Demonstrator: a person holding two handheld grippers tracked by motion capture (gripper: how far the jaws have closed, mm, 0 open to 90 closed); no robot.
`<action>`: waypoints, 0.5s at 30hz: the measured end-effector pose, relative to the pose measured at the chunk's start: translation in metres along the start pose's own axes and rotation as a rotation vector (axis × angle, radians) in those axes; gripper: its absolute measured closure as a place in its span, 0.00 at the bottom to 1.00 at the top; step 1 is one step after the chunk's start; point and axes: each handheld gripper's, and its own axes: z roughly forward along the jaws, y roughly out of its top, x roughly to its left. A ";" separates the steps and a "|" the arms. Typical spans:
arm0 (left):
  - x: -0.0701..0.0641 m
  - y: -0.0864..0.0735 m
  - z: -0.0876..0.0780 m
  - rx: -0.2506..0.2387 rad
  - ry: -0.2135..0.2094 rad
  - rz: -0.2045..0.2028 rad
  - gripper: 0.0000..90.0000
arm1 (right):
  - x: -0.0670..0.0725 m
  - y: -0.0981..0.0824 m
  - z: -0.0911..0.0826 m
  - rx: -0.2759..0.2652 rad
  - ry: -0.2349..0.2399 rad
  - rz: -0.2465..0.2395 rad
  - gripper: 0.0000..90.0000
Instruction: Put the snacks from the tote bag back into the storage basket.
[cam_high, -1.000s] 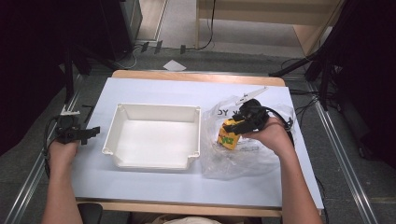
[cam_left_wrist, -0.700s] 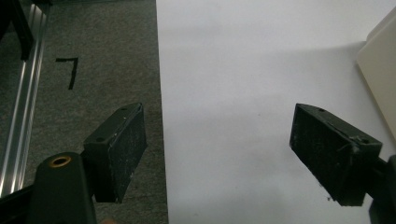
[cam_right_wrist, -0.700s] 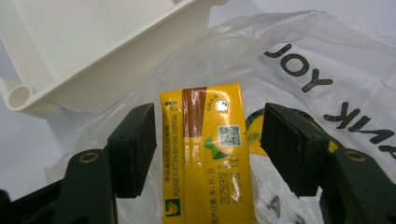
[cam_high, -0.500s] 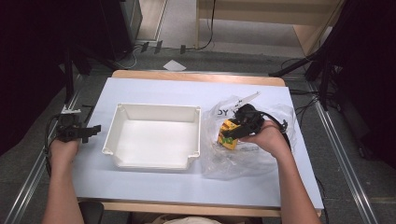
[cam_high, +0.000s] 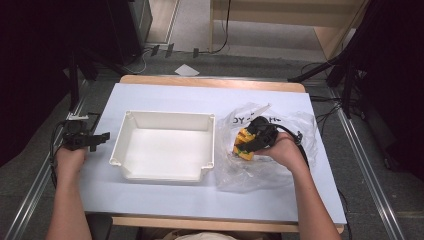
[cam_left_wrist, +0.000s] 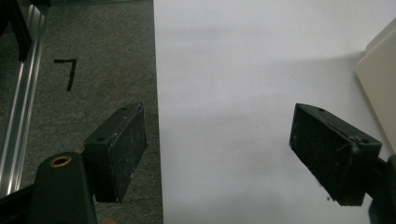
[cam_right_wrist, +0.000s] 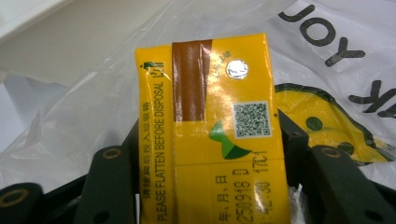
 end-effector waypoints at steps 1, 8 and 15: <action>0.000 0.000 0.000 -0.002 -0.002 0.002 0.23 | 0.001 0.000 0.000 -0.002 -0.003 -0.004 0.55; -0.003 0.004 -0.003 -0.017 -0.007 0.006 0.23 | -0.001 0.001 -0.001 -0.001 -0.005 -0.011 0.57; -0.003 0.004 -0.001 -0.010 -0.007 0.005 0.23 | -0.005 0.001 -0.005 0.008 -0.005 0.019 0.58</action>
